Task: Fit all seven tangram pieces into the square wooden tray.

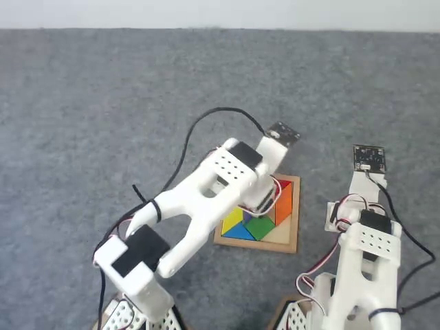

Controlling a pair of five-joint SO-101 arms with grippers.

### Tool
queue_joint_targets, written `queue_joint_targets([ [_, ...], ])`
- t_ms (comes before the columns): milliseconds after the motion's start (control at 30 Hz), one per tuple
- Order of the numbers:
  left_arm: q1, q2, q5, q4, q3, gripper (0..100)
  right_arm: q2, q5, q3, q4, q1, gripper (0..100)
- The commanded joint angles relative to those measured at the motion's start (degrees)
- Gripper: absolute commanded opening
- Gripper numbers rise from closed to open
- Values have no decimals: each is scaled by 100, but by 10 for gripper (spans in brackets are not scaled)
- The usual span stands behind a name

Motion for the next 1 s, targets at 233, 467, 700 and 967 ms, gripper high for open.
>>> queue_joint_targets([
  [233, -114, -167, -475, 413, -400, 276, -40, 97, -237, 40, -13, 11],
  [467, 185, -387, -1152, 554, -242, 275, -40, 97, -237, 40, -40, 11],
  [700, 527, 114, -1143, 229, -48, 260, -40, 97, -229, 57, -22, 11],
  [967, 211, 290, -1327, 237, -48, 228, -40, 97, -229, 57, -22, 11],
])
